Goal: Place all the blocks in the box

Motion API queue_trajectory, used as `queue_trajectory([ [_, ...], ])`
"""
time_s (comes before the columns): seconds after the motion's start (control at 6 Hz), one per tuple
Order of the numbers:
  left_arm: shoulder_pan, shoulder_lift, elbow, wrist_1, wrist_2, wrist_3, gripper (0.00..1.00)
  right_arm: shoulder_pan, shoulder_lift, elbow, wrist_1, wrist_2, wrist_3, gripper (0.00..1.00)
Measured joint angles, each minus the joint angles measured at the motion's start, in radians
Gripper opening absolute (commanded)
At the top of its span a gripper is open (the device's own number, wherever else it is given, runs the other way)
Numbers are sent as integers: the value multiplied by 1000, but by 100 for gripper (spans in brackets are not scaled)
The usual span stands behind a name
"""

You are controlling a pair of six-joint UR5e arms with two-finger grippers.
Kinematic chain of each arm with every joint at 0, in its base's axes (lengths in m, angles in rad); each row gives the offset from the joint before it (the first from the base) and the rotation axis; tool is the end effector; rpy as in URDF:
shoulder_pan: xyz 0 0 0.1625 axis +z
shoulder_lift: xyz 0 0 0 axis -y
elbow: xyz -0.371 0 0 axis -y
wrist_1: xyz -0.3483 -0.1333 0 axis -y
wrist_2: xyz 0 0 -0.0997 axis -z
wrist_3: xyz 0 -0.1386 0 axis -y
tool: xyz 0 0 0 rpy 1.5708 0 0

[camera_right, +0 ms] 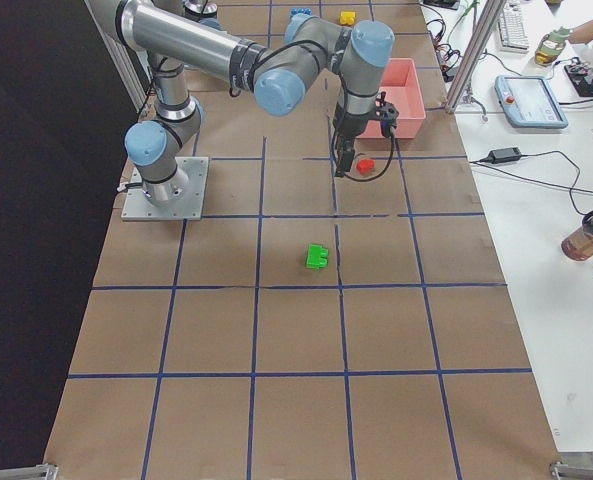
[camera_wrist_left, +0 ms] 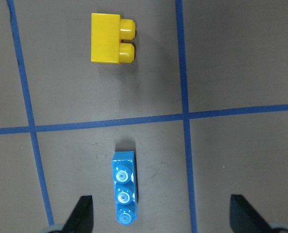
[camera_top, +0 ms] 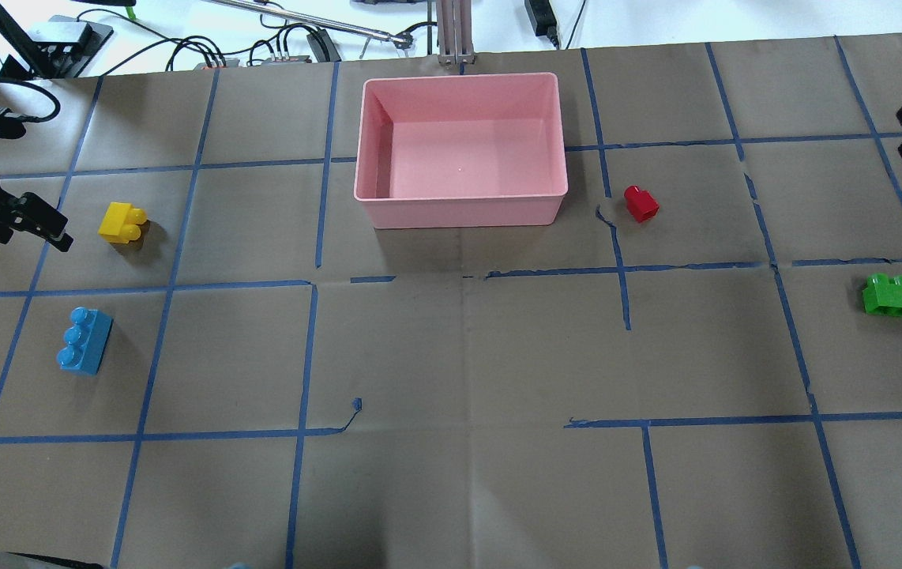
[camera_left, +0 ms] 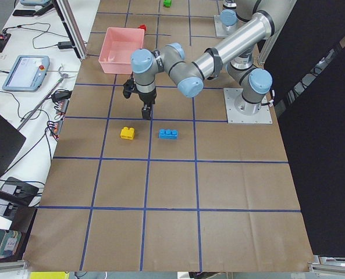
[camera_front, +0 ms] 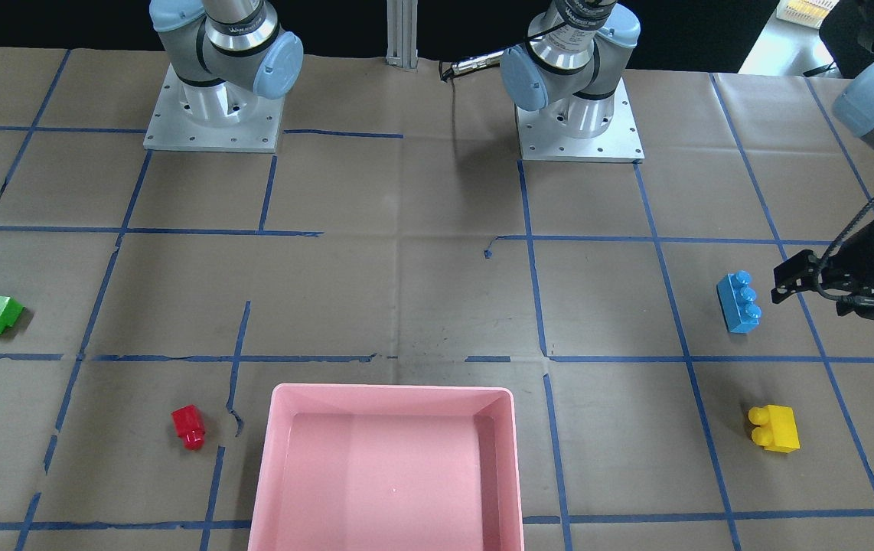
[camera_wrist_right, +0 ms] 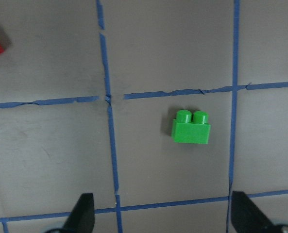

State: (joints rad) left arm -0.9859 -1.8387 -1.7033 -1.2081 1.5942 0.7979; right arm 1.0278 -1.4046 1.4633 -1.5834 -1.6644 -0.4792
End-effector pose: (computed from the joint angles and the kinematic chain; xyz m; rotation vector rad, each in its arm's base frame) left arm 0.1750 -0.4998 0.2423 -0.3339 -3.1170 -0.0689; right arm -0.1565 -0.4922 0.3655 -0.0949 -3.0782 -0.1325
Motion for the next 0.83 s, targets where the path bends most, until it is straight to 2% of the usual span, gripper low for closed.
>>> queue_trajectory([
  [0.17, 38, -38, -54, 72, -1, 31, 99, -66, 30, 0, -32, -2, -74, 100],
  [0.5, 71, -71, -178, 189, -2, 35, 98, -114, 132, 0, -81, -3, -121, 99],
  [0.67, 74, -82, -213, 214, -3, 34, 86, -118, 187, 2, -111, -3, -117, 99],
  [0.83, 74, -99, -225, 216, -1, 30, 62, -119, 236, 21, -165, -3, -110, 99],
])
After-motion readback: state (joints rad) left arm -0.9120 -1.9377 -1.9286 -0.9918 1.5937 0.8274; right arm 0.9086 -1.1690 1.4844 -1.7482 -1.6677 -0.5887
